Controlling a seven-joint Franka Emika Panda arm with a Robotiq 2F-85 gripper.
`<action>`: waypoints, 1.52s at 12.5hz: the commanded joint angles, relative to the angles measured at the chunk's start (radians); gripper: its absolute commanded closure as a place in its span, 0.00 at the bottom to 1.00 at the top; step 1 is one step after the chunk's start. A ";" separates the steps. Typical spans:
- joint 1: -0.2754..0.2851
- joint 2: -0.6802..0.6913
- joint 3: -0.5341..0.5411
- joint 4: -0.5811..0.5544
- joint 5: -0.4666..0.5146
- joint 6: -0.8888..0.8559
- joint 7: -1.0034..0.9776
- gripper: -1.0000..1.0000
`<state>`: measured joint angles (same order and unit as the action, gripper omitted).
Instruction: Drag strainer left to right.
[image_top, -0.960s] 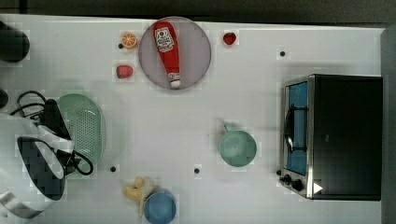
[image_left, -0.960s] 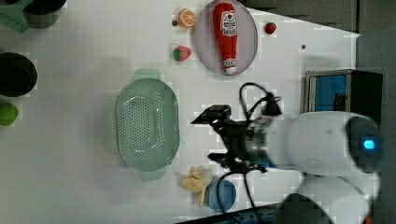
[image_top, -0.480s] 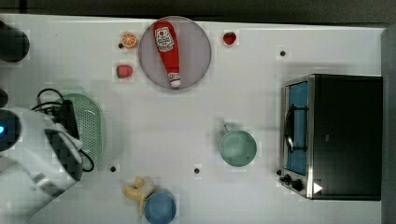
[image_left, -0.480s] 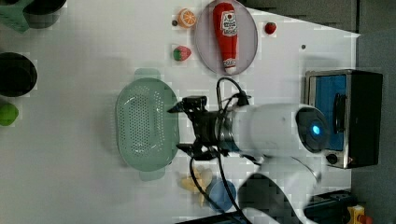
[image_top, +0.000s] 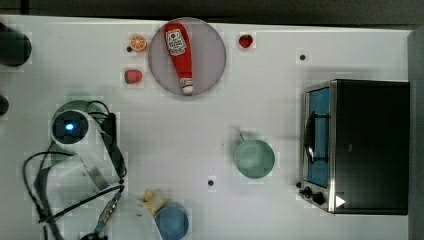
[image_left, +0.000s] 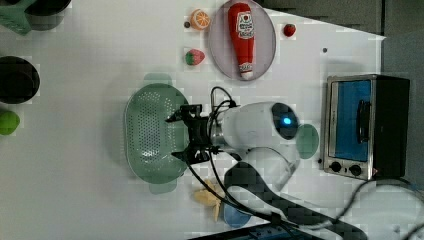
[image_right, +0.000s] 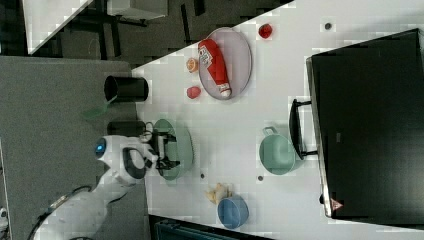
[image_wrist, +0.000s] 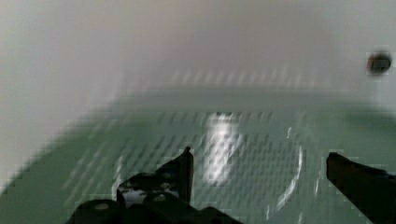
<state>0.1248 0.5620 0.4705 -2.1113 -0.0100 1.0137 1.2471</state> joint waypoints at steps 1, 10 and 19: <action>0.077 -0.025 -0.064 -0.004 -0.002 0.028 0.043 0.00; 0.239 -0.005 -0.259 -0.004 -0.001 0.043 0.081 0.00; 0.109 -0.092 -0.304 -0.095 -0.001 0.023 -0.024 0.00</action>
<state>0.2812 0.5181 0.1586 -2.1973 0.0043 1.0576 1.2773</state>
